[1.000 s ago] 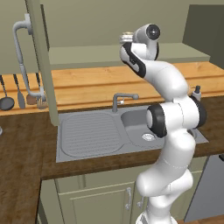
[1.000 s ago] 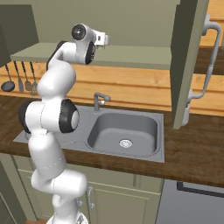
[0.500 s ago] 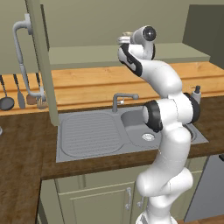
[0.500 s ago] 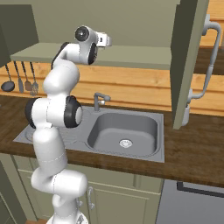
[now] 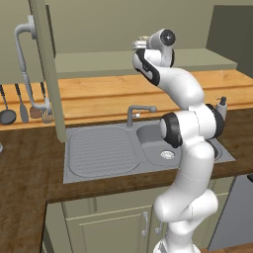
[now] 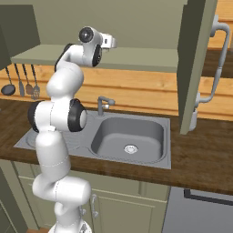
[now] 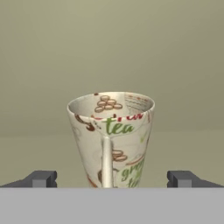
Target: Gather all objects into one cabinet and sort the glasses and bowls to opposite sides.
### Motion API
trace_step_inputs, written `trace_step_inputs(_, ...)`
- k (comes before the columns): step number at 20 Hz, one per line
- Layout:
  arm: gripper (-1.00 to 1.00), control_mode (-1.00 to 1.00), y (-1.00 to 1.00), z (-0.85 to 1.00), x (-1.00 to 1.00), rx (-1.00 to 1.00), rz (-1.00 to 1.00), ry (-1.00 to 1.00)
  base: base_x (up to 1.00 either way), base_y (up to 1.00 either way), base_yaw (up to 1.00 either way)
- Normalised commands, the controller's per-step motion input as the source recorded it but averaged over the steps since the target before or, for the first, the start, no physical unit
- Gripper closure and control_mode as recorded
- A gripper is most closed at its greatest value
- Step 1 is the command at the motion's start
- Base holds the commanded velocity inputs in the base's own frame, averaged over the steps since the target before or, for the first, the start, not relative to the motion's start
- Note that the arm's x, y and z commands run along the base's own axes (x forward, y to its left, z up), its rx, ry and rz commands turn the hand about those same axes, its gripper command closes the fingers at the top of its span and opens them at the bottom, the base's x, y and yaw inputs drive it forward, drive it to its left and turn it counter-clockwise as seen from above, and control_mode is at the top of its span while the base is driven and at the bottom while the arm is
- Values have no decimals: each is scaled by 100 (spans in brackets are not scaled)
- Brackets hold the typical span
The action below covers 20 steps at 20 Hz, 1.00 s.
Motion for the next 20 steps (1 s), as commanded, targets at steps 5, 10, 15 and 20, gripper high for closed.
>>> trace_step_inputs(5, -100, -100, 0, 0, 6, 0, 0, 0, 0, 0, 0)
trace_step_inputs(10, -100, -100, 0, 0, 5, 0, 0, 0, 0, 0, 0)
trace_step_inputs(15, -100, -100, 0, 0, 0, 0, 0, 0, 0, 0, 0)
trace_step_inputs(20, -100, -100, 0, 0, 0, 0, 0, 0, 0, 0, 0)
